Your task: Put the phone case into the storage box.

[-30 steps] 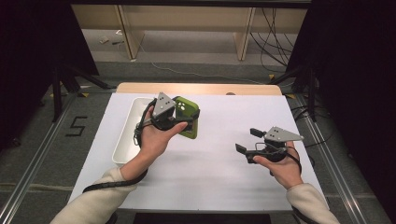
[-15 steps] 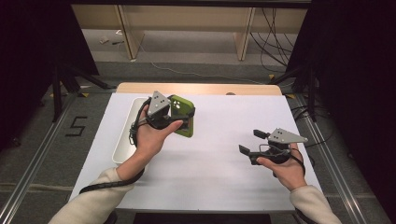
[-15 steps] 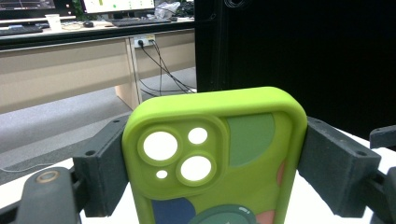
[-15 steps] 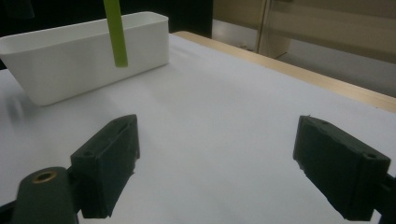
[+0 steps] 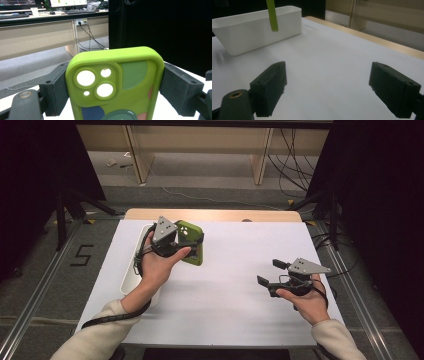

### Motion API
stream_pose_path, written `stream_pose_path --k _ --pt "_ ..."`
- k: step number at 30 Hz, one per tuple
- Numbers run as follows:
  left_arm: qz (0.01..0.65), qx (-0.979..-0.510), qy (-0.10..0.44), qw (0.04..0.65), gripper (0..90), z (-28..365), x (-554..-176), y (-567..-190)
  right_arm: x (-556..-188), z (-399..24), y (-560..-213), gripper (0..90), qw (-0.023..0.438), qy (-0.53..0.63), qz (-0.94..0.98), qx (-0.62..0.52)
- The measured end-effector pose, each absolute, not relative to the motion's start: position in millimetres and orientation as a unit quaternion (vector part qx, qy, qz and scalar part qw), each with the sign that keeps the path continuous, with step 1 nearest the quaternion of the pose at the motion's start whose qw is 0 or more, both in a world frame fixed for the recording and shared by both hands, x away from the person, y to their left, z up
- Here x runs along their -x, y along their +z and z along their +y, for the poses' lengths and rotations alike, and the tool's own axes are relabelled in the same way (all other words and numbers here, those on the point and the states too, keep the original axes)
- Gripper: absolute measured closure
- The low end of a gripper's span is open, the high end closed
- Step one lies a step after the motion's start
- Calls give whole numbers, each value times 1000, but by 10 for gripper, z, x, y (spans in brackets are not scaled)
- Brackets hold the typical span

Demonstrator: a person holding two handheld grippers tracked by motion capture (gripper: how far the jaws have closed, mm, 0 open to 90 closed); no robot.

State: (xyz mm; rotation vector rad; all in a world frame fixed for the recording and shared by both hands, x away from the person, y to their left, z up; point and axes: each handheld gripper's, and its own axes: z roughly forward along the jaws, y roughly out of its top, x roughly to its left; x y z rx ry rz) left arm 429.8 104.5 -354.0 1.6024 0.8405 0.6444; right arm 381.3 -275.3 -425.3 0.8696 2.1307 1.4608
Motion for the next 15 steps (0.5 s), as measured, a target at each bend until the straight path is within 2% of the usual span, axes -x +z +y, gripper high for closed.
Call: stream_pose_path --k 15 --pt "363 -679 285 572 166 1110 -4324 -3493 -3813 -2776 -4272 158 206 523 765 -315"
